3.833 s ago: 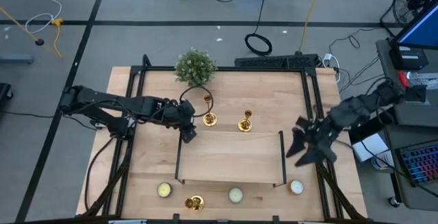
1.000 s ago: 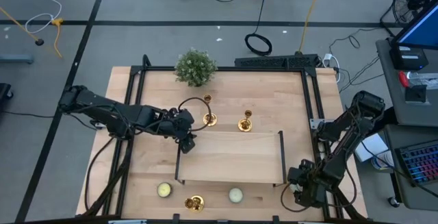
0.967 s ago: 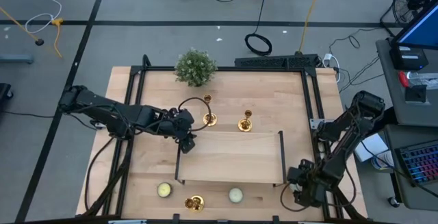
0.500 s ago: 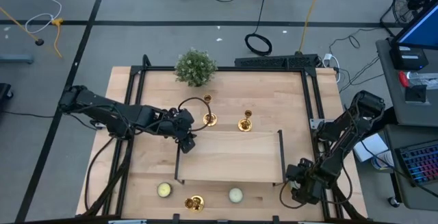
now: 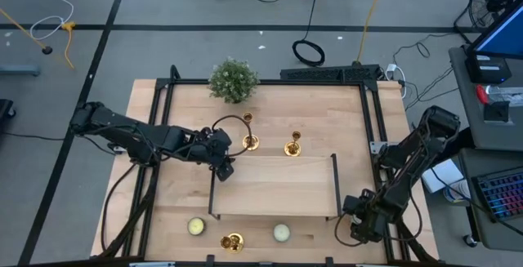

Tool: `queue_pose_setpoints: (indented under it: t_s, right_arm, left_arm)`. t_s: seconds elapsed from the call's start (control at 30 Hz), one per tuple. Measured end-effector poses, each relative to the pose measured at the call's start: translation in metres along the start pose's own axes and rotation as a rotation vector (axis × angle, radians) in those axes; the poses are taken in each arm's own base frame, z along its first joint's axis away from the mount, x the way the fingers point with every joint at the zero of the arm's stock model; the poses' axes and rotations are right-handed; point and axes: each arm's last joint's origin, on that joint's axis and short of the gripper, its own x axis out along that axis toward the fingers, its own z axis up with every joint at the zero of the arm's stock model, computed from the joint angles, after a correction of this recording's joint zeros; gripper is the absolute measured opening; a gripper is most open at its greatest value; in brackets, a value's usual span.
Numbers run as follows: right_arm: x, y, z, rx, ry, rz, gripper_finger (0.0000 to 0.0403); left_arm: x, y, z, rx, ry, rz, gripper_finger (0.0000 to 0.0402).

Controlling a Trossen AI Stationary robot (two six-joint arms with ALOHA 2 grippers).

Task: Pick & Place candle stick holders
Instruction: Put the orange scented candle on the shelf

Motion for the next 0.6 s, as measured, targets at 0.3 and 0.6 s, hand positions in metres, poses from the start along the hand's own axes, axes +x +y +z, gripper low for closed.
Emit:
queue_pose_setpoints:
  t_s: [0.3, 0.6]
  right_arm:
    - [-0.015, -0.001, 0.002, 0.031, -0.016, 0.061, 0.0293]
    - [-0.029, 0.002, 0.005, 0.076, -0.096, 0.165, 0.0294]
  left_arm:
    - [-0.002, -0.01, 0.012, 0.005, -0.137, -0.08, 0.023]
    - [-0.012, -0.013, 0.028, -0.04, -0.295, -0.166, 0.023]
